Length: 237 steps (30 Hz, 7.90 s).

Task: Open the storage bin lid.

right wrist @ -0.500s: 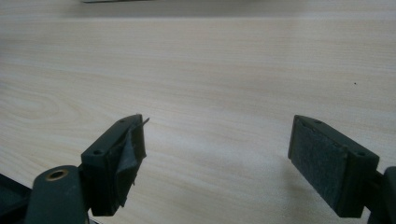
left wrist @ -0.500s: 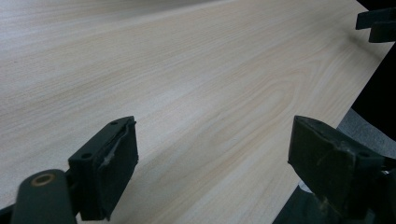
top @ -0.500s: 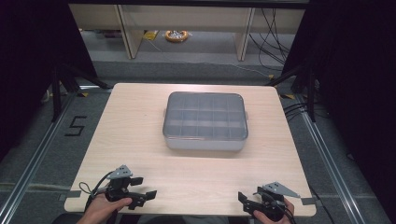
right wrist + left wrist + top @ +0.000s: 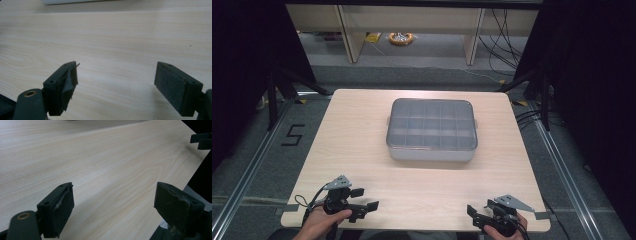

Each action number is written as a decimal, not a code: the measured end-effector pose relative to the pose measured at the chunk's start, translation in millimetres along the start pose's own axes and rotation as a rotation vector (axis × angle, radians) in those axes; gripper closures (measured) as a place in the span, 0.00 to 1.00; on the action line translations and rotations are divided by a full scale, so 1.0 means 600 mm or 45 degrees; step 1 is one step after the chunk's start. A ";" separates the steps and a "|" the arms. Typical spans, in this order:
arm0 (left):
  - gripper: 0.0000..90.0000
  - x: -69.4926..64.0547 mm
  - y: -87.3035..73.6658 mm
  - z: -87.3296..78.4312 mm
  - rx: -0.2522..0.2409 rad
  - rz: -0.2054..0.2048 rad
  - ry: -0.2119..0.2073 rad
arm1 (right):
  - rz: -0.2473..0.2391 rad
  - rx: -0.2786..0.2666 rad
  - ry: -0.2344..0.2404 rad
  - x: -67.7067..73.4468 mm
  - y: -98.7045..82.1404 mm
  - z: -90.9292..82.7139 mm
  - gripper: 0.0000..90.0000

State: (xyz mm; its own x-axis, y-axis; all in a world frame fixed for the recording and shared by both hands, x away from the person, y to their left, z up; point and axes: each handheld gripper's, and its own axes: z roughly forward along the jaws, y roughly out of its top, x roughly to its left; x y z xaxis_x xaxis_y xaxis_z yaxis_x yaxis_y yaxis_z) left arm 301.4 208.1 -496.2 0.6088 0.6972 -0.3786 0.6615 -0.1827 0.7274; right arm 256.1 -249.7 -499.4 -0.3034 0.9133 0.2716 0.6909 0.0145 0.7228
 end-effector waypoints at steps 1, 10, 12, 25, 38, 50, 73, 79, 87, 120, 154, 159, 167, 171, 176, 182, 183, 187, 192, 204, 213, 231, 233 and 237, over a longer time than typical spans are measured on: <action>0.17 0.000 0.000 0.000 0.000 0.000 0.000 | 0.000 0.000 0.000 0.000 0.000 0.000 0.22; 0.17 0.004 0.001 -0.001 -0.005 -0.022 -0.013 | 0.028 -0.047 -0.011 -0.005 0.003 -0.002 0.22; 0.17 0.005 0.001 -0.001 -0.010 -0.024 -0.010 | 0.028 -0.062 -0.015 -0.009 0.004 -0.003 0.22; 0.18 0.009 0.006 -0.004 -0.034 -0.052 -0.008 | 0.064 -0.144 -0.040 -0.008 0.009 -0.006 0.21; 0.19 0.014 0.012 -0.003 -0.055 -0.057 -0.009 | 0.099 -0.194 -0.005 -0.010 0.017 0.006 0.22; 0.20 0.030 0.018 0.005 -0.069 -0.089 0.005 | 0.104 -0.196 -0.025 -0.023 0.026 0.018 0.24; 0.20 0.059 0.062 0.009 -0.088 -0.144 0.017 | 0.234 -0.236 0.094 -0.051 0.101 0.017 0.29; 0.20 0.062 0.077 0.007 -0.112 -0.143 0.019 | 0.241 -0.234 0.087 -0.061 0.130 0.027 0.30; 0.21 0.069 0.097 0.010 -0.122 -0.155 0.024 | 0.228 -0.246 0.059 -0.068 0.160 0.034 0.33; 0.28 0.113 0.260 0.081 -0.177 -0.204 0.040 | 0.245 -0.248 0.035 -0.123 0.314 0.134 0.37; 0.56 0.185 0.335 0.198 -0.098 -0.414 0.104 | 0.484 -0.157 0.116 -0.123 0.345 0.222 0.51; 0.61 0.181 0.334 0.200 -0.131 -0.427 0.126 | 0.490 -0.129 0.092 -0.121 0.342 0.226 0.53; 0.64 0.175 0.334 0.194 -0.146 -0.431 0.132 | 0.514 -0.165 0.078 -0.122 0.340 0.223 0.58; 0.65 0.172 0.336 0.189 -0.161 -0.434 0.135 | 0.506 -0.193 0.055 -0.116 0.342 0.219 0.60; 0.65 0.168 0.335 0.187 -0.168 -0.435 0.145 | 0.478 -0.203 0.028 -0.112 0.346 0.213 0.62; 0.68 0.166 0.336 0.173 -0.207 -0.490 0.120 | 0.444 -0.295 0.043 -0.110 0.345 0.199 0.70; 0.69 0.166 0.336 0.173 -0.207 -0.490 0.120 | 0.433 -0.296 0.042 -0.108 0.347 0.196 0.70; 0.70 0.156 0.341 0.161 -0.226 -0.449 0.121 | 0.427 -0.334 0.047 -0.103 0.353 0.183 0.70; 0.72 0.138 0.343 0.145 -0.261 -0.425 0.091 | 0.420 -0.350 0.035 -0.099 0.356 0.165 0.71; 0.73 0.105 0.338 0.120 -0.286 -0.377 0.047 | 0.397 -0.391 0.033 -0.093 0.355 0.118 0.71; 0.73 0.084 0.319 0.098 -0.305 -0.347 0.015 | 0.394 -0.398 0.053 -0.083 0.337 0.090 0.70; 0.73 0.030 0.229 0.072 -0.280 -0.272 -0.070 | 0.402 -0.434 0.081 -0.072 0.257 0.031 0.70; 0.73 0.027 0.220 0.072 -0.281 -0.263 -0.064 | 0.368 -0.440 0.070 -0.070 0.247 0.025 0.70; 0.73 0.023 0.202 0.068 -0.275 -0.236 -0.054 | 0.320 -0.451 0.060 -0.064 0.229 0.019 0.70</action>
State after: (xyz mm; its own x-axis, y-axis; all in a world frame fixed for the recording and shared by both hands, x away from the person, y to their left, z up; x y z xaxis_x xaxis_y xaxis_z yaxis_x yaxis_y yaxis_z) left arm 407.8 167.3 -436.7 0.5069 0.6745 -0.5368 0.6575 0.1003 0.7468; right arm 370.0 -278.1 -417.5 -0.1902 0.8509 0.4897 0.4819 -0.3537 0.8017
